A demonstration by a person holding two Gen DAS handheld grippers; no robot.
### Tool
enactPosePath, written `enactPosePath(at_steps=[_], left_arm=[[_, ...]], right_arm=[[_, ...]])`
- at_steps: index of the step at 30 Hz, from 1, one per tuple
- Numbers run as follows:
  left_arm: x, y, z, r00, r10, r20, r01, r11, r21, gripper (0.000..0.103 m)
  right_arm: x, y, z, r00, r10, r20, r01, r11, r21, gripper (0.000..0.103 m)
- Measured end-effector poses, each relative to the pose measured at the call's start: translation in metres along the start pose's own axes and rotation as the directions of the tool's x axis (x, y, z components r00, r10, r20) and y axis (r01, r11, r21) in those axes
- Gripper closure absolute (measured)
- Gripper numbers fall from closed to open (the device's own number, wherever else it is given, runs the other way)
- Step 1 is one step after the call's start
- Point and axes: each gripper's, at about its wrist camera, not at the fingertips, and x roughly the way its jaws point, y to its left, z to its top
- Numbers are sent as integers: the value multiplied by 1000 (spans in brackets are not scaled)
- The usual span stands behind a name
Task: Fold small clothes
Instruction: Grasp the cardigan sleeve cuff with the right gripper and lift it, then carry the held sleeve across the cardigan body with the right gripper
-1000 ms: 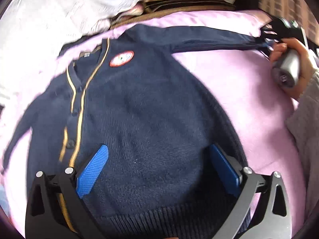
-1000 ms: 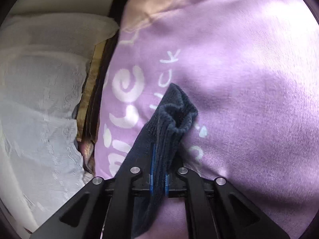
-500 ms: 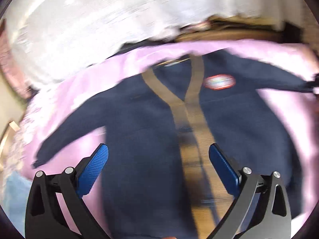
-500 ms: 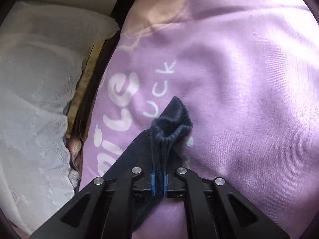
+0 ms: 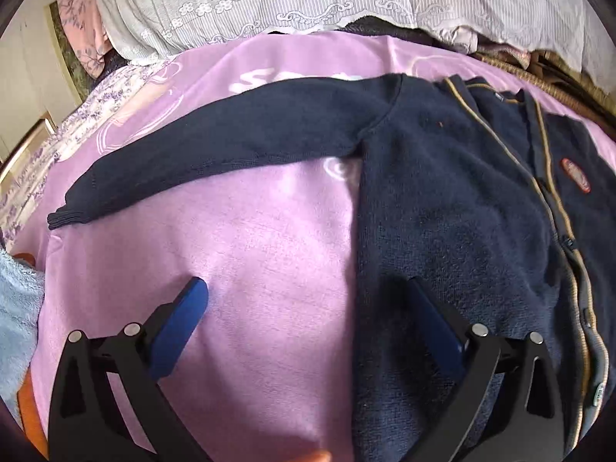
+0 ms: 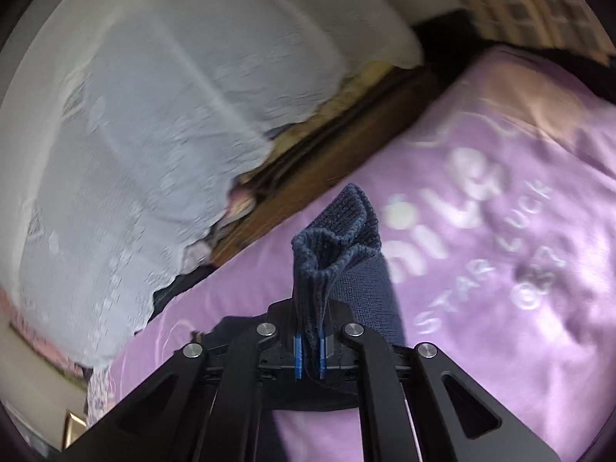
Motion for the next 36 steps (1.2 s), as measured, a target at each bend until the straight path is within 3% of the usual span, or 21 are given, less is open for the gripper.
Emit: enactPosePath(at_steps=[4, 10, 15, 24, 27, 29, 31, 32, 33, 36], left_arm=[[4, 4, 4, 1000, -22, -11, 22, 999, -28, 4], [7, 3, 9, 1000, -14, -15, 14, 999, -41, 4], [7, 4, 8, 1000, -8, -18, 7, 999, -51, 4], [8, 3, 8, 1000, 5, -21, -7, 998, -64, 4], [8, 3, 8, 1000, 8, -22, -10, 998, -65, 4], [8, 2, 8, 1000, 9, -22, -11, 998, -66, 4], [8, 2, 9, 1000, 9, -22, -11, 998, -66, 4], [8, 2, 9, 1000, 10, -22, -11, 998, -66, 4], [8, 2, 9, 1000, 10, -22, -11, 998, -66, 4], [9, 3, 9, 1000, 7, -20, -9, 998, -67, 4]], right_arm=[[10, 75, -17, 998, 47, -31, -50, 994, -101, 97], [22, 157, -54, 991, 107, -84, -122, 972, -199, 97], [39, 226, -104, 979, 139, -152, -179, 938, -298, 97], [101, 292, -211, 944, 57, -325, -210, 863, -459, 97], [128, 296, -239, 918, -2, -398, -214, 840, -499, 96], [147, 296, -257, 881, -56, -470, -232, 815, -532, 90], [155, 294, -270, 848, -95, -522, -255, 790, -557, 73], [151, 294, -273, 840, -75, -537, -287, 778, -558, 61], [146, 296, -275, 839, -62, -540, -304, 770, -560, 57], [122, 302, -270, 834, 16, -551, -376, 747, -548, 57]])
